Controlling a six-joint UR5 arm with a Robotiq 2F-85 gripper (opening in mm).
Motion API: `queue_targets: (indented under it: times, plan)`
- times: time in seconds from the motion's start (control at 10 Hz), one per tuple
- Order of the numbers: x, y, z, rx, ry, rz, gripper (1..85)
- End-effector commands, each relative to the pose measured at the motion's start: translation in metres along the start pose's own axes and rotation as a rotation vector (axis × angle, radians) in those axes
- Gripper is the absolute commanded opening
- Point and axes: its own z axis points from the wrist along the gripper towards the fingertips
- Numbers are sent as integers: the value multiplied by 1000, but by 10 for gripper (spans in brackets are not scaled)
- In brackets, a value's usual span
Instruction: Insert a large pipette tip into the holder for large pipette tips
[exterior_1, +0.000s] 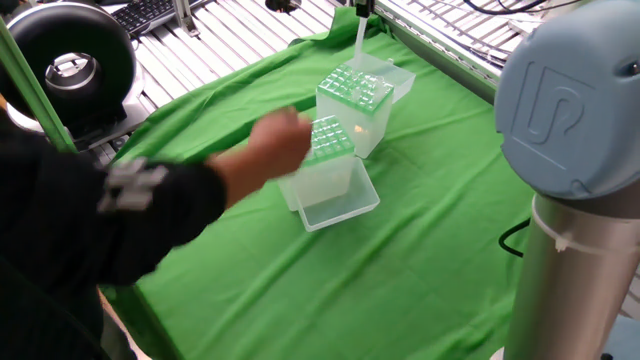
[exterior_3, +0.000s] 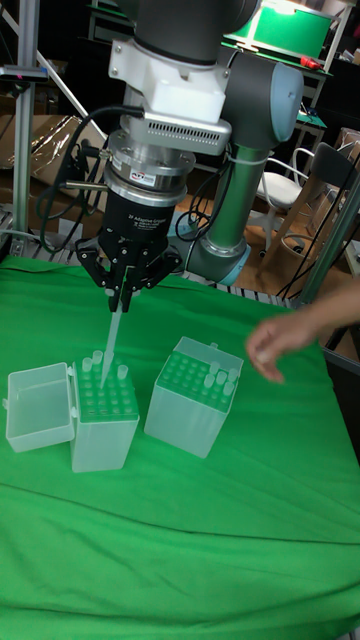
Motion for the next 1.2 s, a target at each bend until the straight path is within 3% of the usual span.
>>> queue_targets:
  times: [0.0,1.1]
  plan:
    - [0,-1,5,-4,-15,-7,7]
    - [11,-1,1,0,2,-5,7]
